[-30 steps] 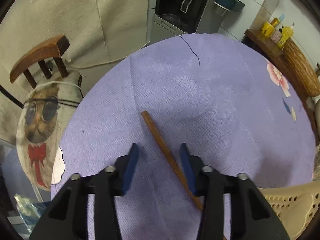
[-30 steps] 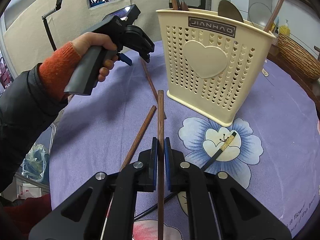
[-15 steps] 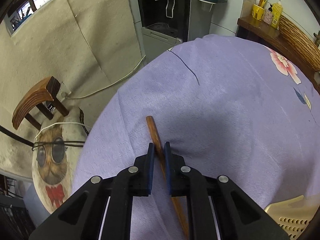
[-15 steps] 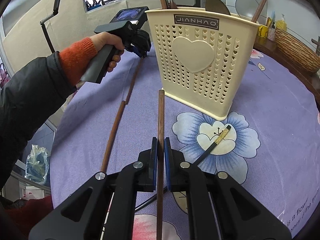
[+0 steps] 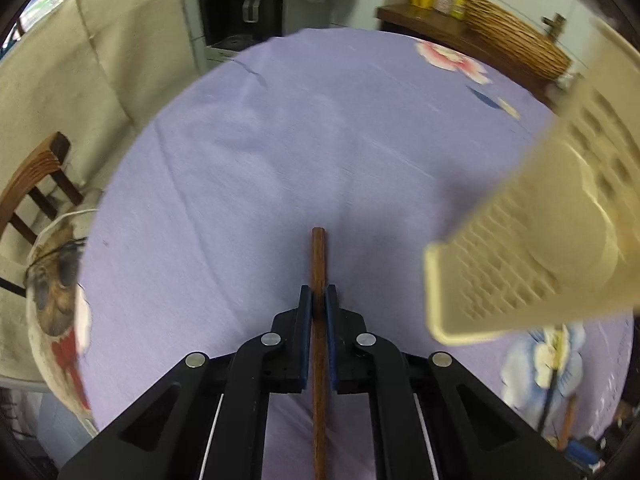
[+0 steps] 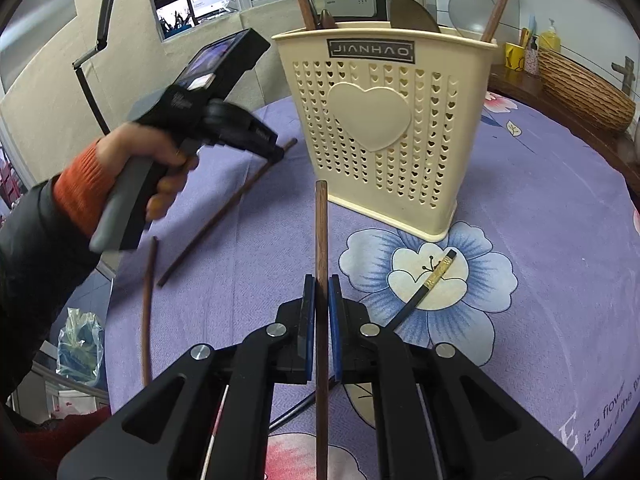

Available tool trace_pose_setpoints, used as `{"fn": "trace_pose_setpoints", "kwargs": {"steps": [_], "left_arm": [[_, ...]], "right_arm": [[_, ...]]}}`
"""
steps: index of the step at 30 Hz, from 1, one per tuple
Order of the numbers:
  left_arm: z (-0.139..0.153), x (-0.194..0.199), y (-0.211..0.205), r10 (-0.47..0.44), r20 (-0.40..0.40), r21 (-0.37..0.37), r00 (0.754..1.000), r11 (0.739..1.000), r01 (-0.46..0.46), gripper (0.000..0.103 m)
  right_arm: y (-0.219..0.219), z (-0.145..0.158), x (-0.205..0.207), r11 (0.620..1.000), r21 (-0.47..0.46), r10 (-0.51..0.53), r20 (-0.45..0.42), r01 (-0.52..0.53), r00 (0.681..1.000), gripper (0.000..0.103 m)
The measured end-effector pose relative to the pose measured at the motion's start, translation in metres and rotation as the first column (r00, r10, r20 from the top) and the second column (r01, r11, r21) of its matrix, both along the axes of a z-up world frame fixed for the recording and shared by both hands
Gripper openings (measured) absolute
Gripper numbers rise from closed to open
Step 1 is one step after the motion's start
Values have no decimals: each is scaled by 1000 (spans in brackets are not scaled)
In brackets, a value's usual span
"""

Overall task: Organize utensils
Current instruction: 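Lift both brown chopsticks upright and lower them into the cream holder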

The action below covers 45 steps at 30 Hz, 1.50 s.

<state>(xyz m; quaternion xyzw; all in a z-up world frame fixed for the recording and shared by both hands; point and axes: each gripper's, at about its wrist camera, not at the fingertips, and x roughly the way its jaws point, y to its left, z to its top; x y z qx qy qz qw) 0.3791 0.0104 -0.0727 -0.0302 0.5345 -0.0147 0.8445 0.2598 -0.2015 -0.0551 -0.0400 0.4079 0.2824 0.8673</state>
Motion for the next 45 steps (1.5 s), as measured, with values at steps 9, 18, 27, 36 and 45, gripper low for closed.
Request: {"fn": "trace_pose_setpoints", "kwargs": {"steps": [9,18,27,36,45], "left_arm": [[7,-35,-11,13,59,-167,998,986,-3,7],[72,-114,-8,-20,327,-223,945,970,97,7],[121,-186,-30,-94,522,-186,848,957,221,7],[142,-201,-28,-87,585,-195,806,950,244,7],[166,-205,-27,-76,632,-192,771,949,251,7]], "right_arm": [[-12,10,-11,997,53,-50,40,48,998,7],[-19,40,-27,986,154,-84,148,61,985,7],[-28,83,-57,978,197,-120,286,65,951,7],[-35,106,-68,969,237,-153,337,74,929,7],[-32,125,-66,967,247,-153,368,62,917,7]]}}
